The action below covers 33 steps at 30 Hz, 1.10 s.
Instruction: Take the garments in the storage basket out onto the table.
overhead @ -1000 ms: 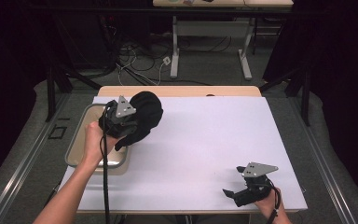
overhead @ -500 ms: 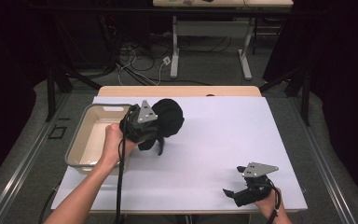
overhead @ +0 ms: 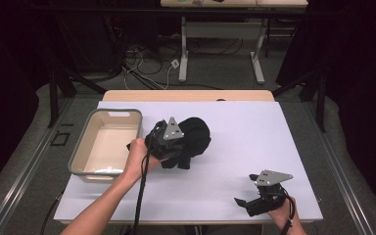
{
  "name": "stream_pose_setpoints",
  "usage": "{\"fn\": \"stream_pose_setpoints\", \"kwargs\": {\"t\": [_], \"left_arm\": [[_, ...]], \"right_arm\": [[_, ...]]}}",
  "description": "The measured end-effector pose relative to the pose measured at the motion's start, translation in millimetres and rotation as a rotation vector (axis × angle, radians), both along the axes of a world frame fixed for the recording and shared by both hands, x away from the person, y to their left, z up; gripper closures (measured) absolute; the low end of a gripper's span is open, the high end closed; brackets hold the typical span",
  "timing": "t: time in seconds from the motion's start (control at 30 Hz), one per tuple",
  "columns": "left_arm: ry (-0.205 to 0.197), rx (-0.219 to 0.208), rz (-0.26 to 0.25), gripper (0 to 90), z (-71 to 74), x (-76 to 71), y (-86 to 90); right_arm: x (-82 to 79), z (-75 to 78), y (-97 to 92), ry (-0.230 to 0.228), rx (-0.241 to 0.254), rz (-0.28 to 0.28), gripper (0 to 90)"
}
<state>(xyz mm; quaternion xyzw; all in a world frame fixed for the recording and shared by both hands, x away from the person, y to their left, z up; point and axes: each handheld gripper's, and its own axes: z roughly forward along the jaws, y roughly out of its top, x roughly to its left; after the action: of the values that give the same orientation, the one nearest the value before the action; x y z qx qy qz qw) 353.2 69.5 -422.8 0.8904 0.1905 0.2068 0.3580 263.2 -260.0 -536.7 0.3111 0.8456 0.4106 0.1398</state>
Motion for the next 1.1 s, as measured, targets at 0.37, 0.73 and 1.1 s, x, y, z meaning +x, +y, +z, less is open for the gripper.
{"fn": "stream_pose_setpoints", "kwargs": {"t": [0.37,0.73,1.1], "left_arm": [[0.06,-0.002,-0.059,65.7,-24.9,-8.4,-19.3],[0.122,0.025,-0.108,65.1,-55.1,-19.0,-25.7],[0.195,0.087,-0.158,63.5,-87.7,-31.5,-29.9]], "right_arm": [[0.0,0.2,-0.5,0.0,-0.001,-0.003,2.7],[0.2,-0.3,-0.1,0.0,-0.002,-0.006,2.7],[0.4,-0.8,0.4,-0.001,0.002,-0.002,2.7]]}}
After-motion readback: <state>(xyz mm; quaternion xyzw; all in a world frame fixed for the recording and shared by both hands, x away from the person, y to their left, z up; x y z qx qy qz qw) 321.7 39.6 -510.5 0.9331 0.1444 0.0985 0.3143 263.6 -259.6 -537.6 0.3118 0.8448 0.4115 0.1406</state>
